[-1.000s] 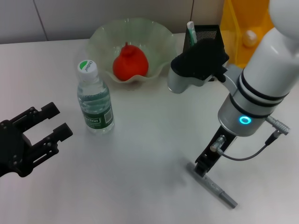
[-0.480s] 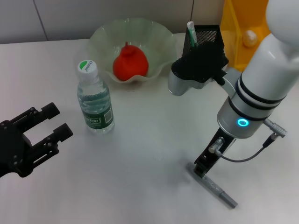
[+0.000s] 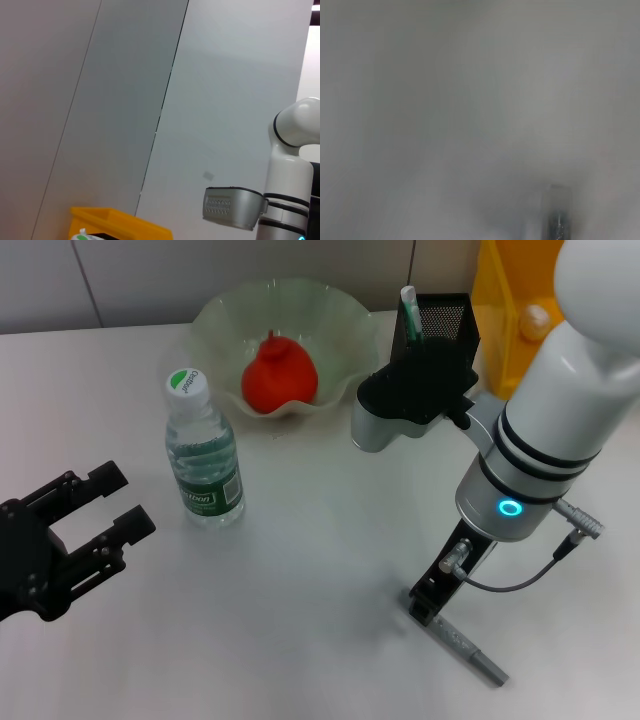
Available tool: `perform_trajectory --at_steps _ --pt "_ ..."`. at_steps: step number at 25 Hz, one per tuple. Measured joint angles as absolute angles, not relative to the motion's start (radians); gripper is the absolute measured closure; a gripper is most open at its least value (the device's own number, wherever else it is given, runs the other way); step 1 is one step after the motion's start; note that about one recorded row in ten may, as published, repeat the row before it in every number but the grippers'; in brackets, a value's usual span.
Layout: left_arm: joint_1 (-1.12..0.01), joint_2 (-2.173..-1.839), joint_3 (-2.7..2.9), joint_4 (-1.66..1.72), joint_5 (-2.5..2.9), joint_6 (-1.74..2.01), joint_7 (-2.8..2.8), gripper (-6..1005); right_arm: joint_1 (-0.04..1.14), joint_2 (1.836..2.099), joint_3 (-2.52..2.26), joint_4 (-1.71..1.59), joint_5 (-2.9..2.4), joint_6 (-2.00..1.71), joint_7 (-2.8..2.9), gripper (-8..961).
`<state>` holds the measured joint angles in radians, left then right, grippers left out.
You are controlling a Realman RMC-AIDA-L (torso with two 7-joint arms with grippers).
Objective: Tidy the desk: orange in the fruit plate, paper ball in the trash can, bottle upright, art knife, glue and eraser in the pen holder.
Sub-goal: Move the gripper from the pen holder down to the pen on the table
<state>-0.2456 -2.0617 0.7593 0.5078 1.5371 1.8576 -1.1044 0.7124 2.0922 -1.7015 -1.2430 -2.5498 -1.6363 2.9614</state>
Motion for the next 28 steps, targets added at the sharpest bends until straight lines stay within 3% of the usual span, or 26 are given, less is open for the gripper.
perform_trajectory --at_steps 28 --pt "-0.244 -2.062 0.759 0.508 1.538 1.858 -1.103 368 0.729 2.092 -1.736 -1.195 -2.551 -1.612 2.959 709"
